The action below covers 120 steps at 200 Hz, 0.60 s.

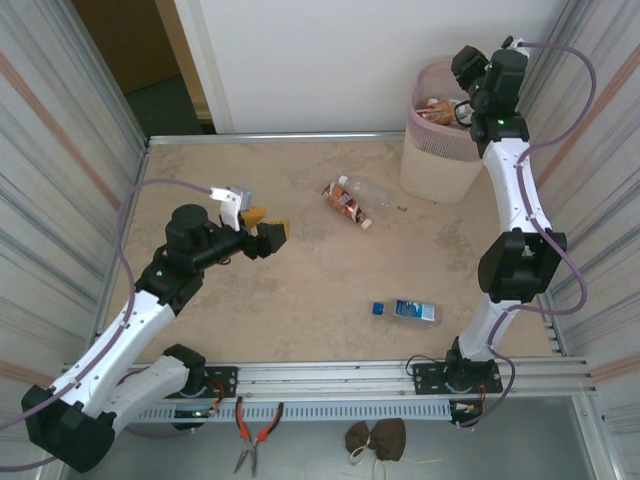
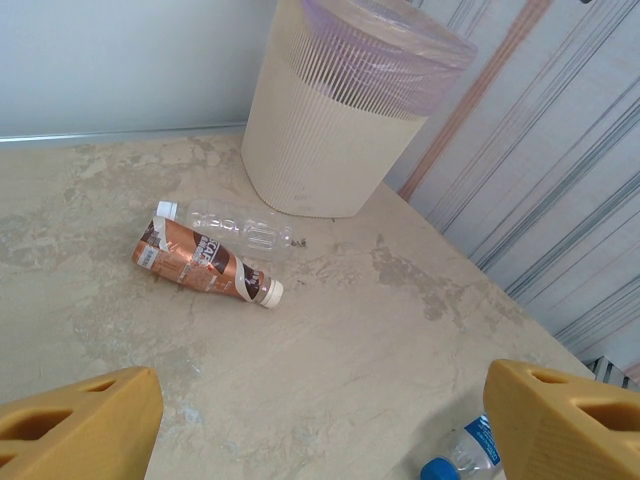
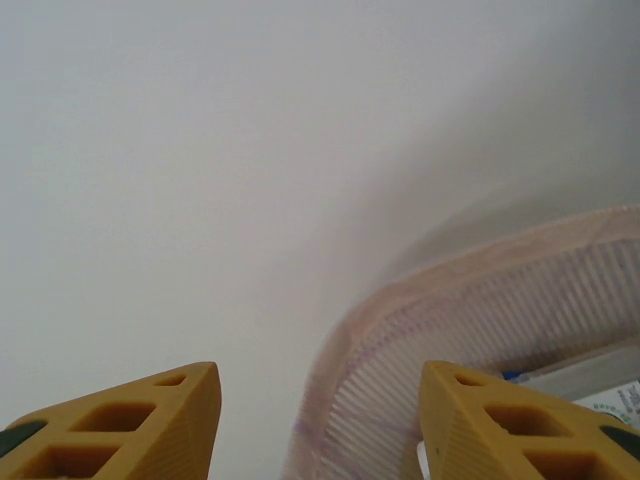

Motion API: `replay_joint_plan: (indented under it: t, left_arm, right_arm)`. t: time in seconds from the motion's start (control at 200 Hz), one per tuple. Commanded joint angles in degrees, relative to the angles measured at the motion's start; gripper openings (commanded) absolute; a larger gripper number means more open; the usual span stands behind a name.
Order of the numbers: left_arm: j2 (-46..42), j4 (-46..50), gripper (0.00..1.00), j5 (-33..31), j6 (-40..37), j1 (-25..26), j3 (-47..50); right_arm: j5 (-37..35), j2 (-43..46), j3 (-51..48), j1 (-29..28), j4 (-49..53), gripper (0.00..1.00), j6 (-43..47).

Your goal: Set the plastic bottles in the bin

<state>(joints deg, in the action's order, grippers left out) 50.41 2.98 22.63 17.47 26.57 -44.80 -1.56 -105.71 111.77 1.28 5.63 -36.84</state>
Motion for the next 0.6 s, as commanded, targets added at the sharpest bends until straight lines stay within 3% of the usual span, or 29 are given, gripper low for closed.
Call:
replay_joint_plan:
  t: [0.0,0.245,0.596]
  left_arm:
    - [-1.45,-1.42,0.84,0.16,0.58,-0.48,0.68]
    - [-1.56,-0.55,0.84,-0.04,0.56,-0.56,0.51]
    - [-1.15,0.38,0.84,-0.02,-0.38,-0.56,0.30]
  right_arm:
    - [4.77,-0.23,3.53,0.24,4.92,0.48,2.02]
    - [9.80,-1.69,8.59,-0.99,13.21,0.44,5.67]
    - [14.13,4.04,9.50,-6.60,32.86,0.48,21.07]
